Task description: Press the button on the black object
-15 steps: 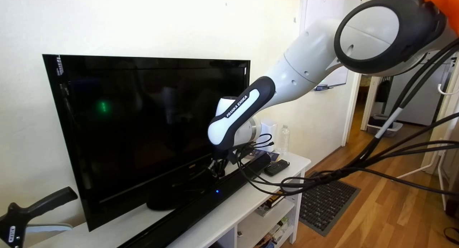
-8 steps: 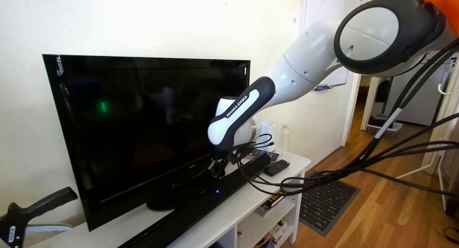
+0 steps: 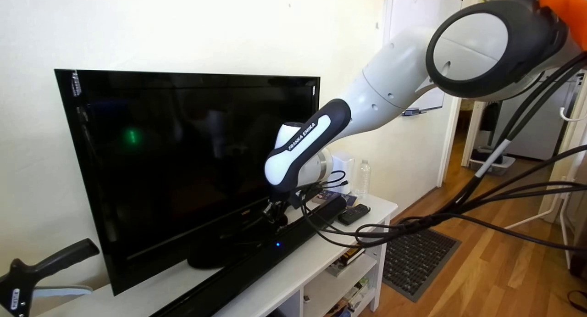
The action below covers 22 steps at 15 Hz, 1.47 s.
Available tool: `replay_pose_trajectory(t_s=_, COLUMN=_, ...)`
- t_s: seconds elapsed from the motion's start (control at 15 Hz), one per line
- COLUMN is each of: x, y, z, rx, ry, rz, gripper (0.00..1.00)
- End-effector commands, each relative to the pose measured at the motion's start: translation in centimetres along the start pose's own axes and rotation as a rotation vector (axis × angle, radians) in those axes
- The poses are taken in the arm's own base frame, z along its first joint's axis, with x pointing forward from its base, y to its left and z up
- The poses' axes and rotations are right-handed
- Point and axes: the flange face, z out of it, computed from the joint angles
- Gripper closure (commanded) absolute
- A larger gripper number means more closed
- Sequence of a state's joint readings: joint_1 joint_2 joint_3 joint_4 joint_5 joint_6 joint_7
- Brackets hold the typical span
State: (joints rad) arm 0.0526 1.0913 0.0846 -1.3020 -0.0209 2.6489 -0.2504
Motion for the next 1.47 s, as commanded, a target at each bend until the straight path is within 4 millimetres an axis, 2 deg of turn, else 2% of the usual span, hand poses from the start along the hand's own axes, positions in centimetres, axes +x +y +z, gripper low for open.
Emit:
replay_pose_trajectory(t_s=0.0, x=0.7, y=0.0, z=-0.3, rx=0.007, ry=0.009, rz=-0.008, gripper=1.00)
replay_pose_trajectory(t_s=1.4, x=-0.9, y=0.3, z=1.3, rx=0.033, ry=-0.142, rz=-0.004, gripper=1.00)
